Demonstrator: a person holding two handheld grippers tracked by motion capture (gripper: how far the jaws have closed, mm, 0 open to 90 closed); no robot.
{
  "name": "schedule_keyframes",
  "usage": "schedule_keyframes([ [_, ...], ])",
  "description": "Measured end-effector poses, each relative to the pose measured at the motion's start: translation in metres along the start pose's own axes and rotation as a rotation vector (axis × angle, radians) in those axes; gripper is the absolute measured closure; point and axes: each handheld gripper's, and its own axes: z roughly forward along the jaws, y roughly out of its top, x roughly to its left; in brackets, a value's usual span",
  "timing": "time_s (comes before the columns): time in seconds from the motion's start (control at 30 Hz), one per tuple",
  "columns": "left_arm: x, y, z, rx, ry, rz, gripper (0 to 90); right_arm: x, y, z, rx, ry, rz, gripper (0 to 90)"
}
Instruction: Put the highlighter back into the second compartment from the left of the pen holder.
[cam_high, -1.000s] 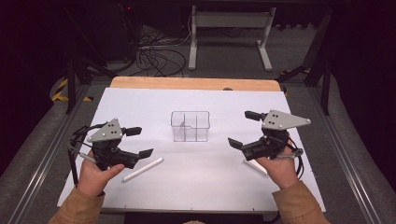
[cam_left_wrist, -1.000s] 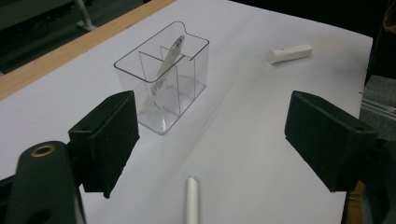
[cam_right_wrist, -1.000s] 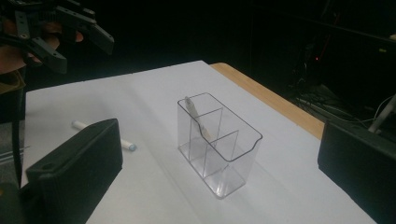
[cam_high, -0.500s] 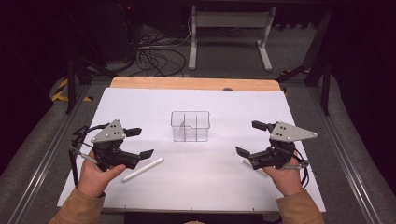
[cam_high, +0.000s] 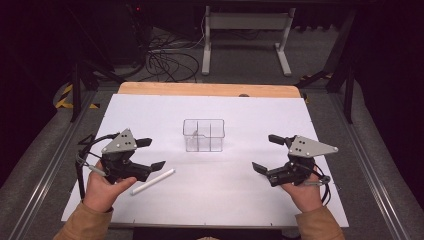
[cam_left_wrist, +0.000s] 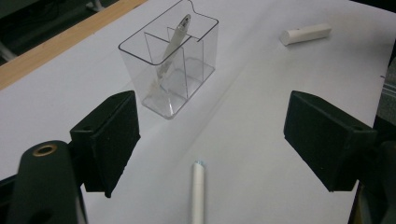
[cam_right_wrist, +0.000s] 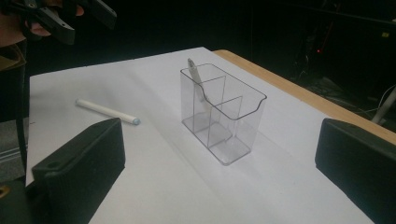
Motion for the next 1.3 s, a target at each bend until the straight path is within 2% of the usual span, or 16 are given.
schedule_keyframes([
  [0.13, -0.001, 0.000, 0.002, 0.004, -0.016, -0.018, 19.0, 0.001, -0.001, 0.001, 0.002, 0.008, -0.002, 2.0],
  [0.37, -0.005, -0.003, 0.006, 0.024, -0.008, -0.024, 19.6, 0.001, -0.003, 0.002, -0.001, 0.015, -0.003, 2.2],
  [0.5, -0.007, -0.007, 0.013, 0.057, -0.007, -0.019, 20.2, 0.001, -0.003, 0.001, -0.003, 0.019, 0.000, 2.3],
  [0.83, -0.008, -0.027, 0.032, 0.138, -0.021, -0.051, 21.3, 0.001, -0.004, 0.002, 0.006, 0.024, -0.001, 2.3],
  [0.97, -0.007, -0.031, 0.038, 0.182, -0.009, -0.041, 21.9, 0.000, -0.004, 0.002, 0.011, 0.026, 0.002, 2.3],
  [1.3, -0.001, -0.043, 0.050, 0.266, -0.015, -0.080, 26.3, 0.000, -0.004, 0.003, 0.014, 0.029, 0.001, 2.3],
])
